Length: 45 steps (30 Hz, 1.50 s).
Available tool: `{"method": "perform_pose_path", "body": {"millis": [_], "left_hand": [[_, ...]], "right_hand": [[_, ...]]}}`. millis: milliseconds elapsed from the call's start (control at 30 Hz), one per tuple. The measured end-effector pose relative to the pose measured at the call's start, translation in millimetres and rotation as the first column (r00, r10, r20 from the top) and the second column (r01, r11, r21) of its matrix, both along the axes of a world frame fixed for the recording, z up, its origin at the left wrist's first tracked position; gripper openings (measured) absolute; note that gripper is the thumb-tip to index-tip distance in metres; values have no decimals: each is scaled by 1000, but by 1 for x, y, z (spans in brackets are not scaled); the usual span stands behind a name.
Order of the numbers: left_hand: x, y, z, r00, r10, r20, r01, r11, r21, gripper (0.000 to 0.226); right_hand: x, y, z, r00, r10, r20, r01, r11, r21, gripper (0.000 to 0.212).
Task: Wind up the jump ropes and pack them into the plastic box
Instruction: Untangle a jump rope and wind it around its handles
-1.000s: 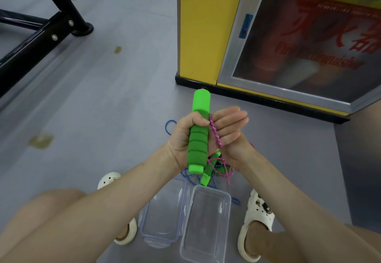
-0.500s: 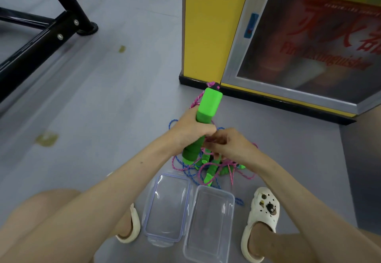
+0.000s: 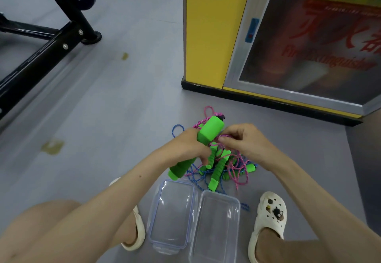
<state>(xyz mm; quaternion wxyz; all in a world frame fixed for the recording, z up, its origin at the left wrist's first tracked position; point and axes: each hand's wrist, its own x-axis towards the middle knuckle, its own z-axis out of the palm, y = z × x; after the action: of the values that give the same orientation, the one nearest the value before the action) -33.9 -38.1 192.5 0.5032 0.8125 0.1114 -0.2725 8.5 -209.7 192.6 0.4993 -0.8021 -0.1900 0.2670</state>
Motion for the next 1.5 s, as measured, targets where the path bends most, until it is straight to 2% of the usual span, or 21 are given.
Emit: {"method": "perform_pose_path", "body": {"millis": [67,167,300,333,367,433,500,567,633,667,767,833,900,933,1033,1133,1200,1300,1333,1400,1500], "left_hand": [[-2,1,1,996,42,-79,-58,978,-201,17],[-7,0,2,990,31,-138,-95,867,-489,30],[-13,-2,3,982,2,-188,-139,679,-720,25],[-14,-3,3,979,-16,-203,-152,609,-779,23],[-15,-4,1,976,-22,-217,-174,523,-835,32],[-14,-4,0,968,-48,-246,-210,376,-902,54],[-11,-5,3,974,-43,-222,-203,261,-944,56],[-7,-6,8,978,-18,-209,-205,141,-969,59],[-3,-6,10,980,27,-196,-197,57,-979,66],[-1,-6,10,981,59,-186,-189,56,-980,70],[2,-5,13,952,241,-191,-241,198,-950,74],[1,-2,16,915,355,-190,-298,278,-913,67],[-2,0,18,914,396,-92,-283,456,-844,55],[-3,0,19,916,400,-40,-273,546,-792,51],[0,6,16,930,363,60,-264,771,-580,47],[-1,6,14,954,227,197,-172,950,-262,38],[-1,3,11,950,150,273,-129,987,-96,42],[-1,2,2,957,25,287,-45,997,64,79],[0,3,0,962,-23,273,-14,991,131,77],[2,4,-4,968,-94,234,30,964,264,49],[2,5,-6,963,-100,249,-3,925,380,25]], "right_hand": [[1,2,-1,999,-47,1,47,998,47,11],[2,5,-4,991,-119,-66,127,983,134,12],[-2,10,-10,957,-181,-226,235,941,242,10],[-3,12,-11,942,-199,-269,271,926,263,8],[-4,13,-11,931,-211,-298,294,917,270,7],[-6,14,-13,941,-173,-290,246,940,236,14],[-10,18,-14,979,-80,-186,113,978,178,27],[-14,21,-18,992,-83,-96,89,994,62,35],[-22,25,-18,991,-56,-119,53,998,-25,33],[-25,27,-18,992,-9,-129,2,999,-53,33],[-29,27,-24,983,136,-123,-153,977,-147,33],[-30,27,-27,981,183,-69,-193,962,-191,22],[-28,26,-31,981,192,-38,-196,962,-190,6],[-27,25,-32,980,199,-29,-200,962,-187,2],[-24,24,-33,981,193,-10,-192,964,-182,10],[-20,24,-27,983,182,24,-174,966,-190,13],[-17,23,-24,981,189,48,-176,964,-199,10],[-10,18,-17,989,146,11,-143,980,-141,14],[-9,16,-14,994,107,-32,-109,990,-89,13],[-4,10,-9,994,44,-103,-45,999,-15,12],[1,6,-6,994,78,-81,-86,991,-102,15]]}}
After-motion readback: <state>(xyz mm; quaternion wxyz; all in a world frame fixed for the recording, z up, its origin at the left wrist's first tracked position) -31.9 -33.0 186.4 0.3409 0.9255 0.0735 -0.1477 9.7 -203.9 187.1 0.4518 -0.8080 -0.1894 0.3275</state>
